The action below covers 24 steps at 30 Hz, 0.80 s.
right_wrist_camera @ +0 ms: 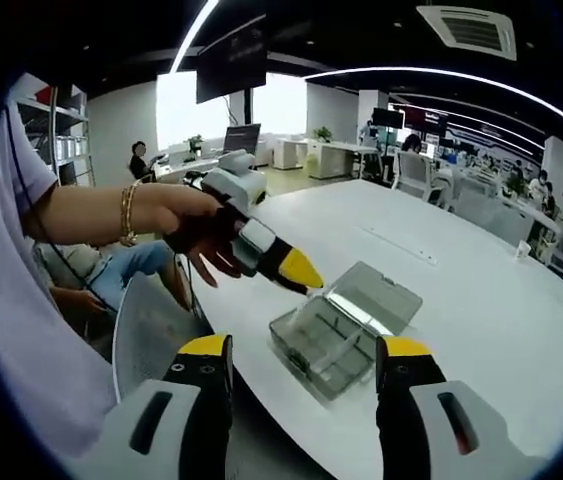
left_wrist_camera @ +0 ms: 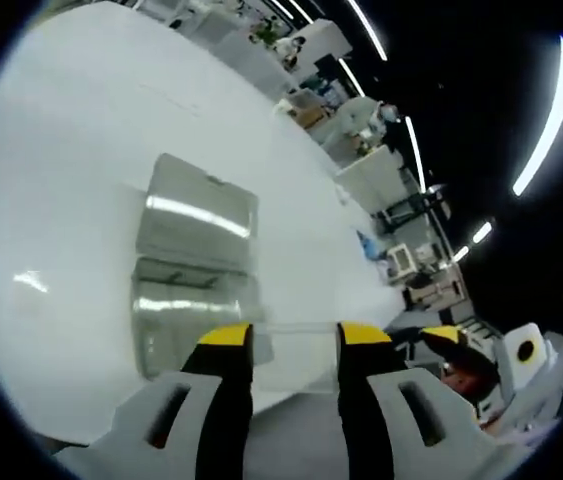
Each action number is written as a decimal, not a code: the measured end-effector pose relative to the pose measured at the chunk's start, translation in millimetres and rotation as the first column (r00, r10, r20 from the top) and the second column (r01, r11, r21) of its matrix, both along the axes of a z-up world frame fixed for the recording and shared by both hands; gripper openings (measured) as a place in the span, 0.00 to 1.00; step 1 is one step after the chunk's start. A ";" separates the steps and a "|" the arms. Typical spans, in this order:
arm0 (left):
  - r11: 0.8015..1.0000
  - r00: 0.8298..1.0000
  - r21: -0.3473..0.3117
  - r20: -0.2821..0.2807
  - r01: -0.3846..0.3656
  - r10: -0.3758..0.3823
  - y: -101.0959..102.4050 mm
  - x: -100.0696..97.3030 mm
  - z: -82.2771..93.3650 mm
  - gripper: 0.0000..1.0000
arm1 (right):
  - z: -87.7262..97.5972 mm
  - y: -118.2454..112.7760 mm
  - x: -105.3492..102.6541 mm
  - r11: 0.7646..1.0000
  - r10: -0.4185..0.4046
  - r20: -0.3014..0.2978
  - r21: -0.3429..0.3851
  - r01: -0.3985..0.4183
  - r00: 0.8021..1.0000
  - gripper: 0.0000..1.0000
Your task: Insert the divider into the dual guide fixture by aligning both edges with the guide slots and pushing it downward to the bottom, including one-sided entry, uneven engagement, binding, and posture correction.
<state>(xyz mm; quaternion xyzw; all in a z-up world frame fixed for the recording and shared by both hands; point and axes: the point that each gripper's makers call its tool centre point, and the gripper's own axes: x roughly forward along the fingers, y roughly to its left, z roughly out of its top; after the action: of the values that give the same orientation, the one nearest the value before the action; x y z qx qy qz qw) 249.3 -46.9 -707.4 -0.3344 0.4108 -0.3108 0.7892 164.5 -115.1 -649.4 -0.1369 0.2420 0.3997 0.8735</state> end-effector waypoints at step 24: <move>0.988 1.000 -0.156 -0.008 0.018 -0.020 -23.6 -4.3 18.5 0.30 | 3.8 6.3 35.0 0.992 -0.102 0.004 -0.080 0.102 0.995 0.41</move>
<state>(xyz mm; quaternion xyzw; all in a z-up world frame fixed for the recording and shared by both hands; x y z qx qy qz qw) 245.0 -70.5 -689.0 -0.3926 0.3923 -0.3477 0.7557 199.4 -108.7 -645.5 -0.1592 0.2643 0.3444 0.8867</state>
